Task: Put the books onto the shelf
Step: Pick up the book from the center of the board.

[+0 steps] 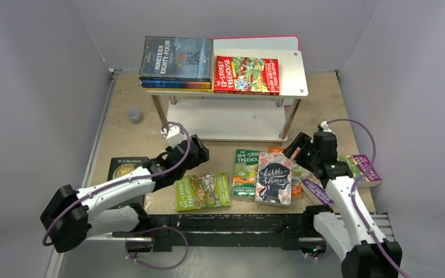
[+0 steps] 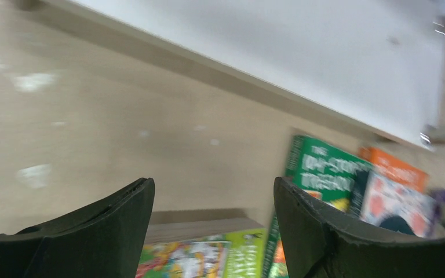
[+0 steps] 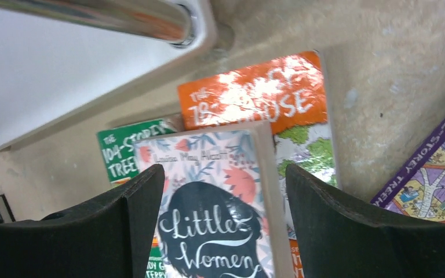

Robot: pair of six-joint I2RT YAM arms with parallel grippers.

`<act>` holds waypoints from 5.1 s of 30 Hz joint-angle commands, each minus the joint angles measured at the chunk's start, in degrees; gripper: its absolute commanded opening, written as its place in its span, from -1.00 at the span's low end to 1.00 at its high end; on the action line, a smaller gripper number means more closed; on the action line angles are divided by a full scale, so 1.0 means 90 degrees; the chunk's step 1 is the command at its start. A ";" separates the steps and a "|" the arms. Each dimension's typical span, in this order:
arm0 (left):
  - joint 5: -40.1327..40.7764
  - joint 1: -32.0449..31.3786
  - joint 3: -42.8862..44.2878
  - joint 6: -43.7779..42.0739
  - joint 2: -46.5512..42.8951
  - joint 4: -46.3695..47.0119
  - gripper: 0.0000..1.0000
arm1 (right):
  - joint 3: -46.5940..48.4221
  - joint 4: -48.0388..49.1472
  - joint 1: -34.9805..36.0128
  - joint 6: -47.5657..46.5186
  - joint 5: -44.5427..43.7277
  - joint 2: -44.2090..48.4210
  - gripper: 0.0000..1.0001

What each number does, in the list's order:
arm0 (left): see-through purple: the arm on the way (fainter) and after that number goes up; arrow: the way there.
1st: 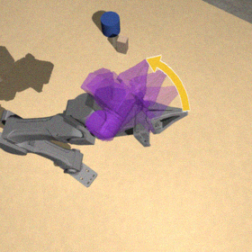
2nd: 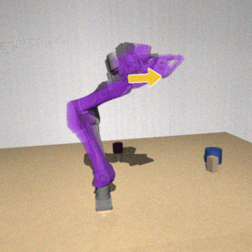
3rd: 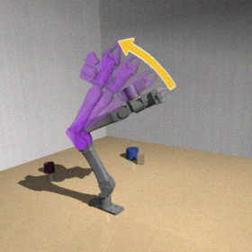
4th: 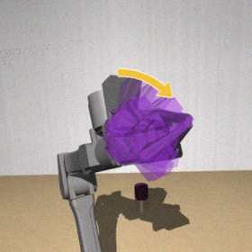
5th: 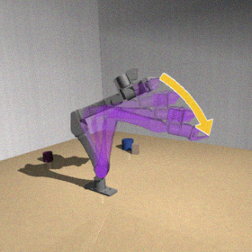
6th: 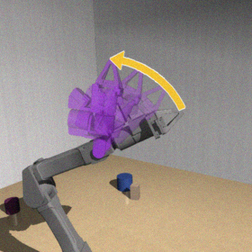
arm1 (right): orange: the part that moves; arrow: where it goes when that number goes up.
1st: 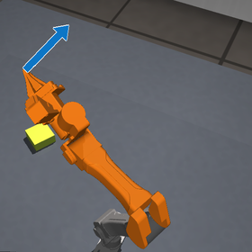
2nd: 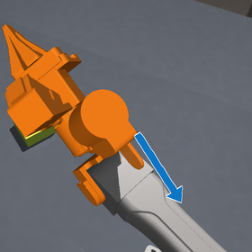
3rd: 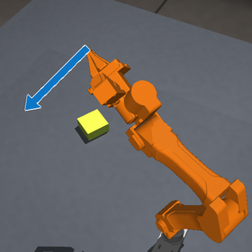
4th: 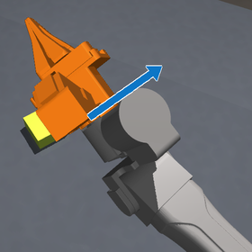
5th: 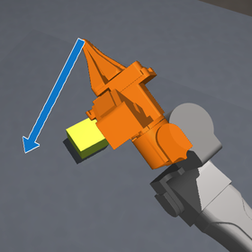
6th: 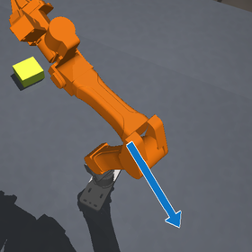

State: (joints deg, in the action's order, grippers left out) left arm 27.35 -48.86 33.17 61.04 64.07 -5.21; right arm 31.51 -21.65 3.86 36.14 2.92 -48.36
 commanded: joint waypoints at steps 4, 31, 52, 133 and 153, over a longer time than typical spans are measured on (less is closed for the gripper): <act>0.0774 0.0361 0.0707 0.0866 -0.0545 -0.4101 0.53 | 0.0514 -0.0265 0.1643 0.0339 -0.1121 0.0241 0.53; -0.0422 0.0375 -0.1019 0.1460 -0.1117 -0.2873 0.38 | 0.1230 0.2587 0.6190 0.2677 -0.1950 -0.3668 0.34; -0.0783 0.0392 -0.0951 0.1388 -0.0643 -0.1898 0.24 | 0.1068 0.3584 0.6148 0.2683 -0.1096 -0.4024 -1.00; -0.1438 0.1231 -0.1958 0.2750 -0.2876 0.2692 -1.00 | -0.0591 0.4224 0.4100 0.3712 0.1658 -0.0644 0.57; -0.2994 0.1237 0.0345 -0.0211 -0.4011 0.2336 -1.00 | -0.0805 0.6496 0.4099 0.2106 0.2706 0.0858 0.91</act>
State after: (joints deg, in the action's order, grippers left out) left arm 6.85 -37.63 31.09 63.31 29.06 7.33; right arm 23.86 27.59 40.51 57.87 23.73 -40.12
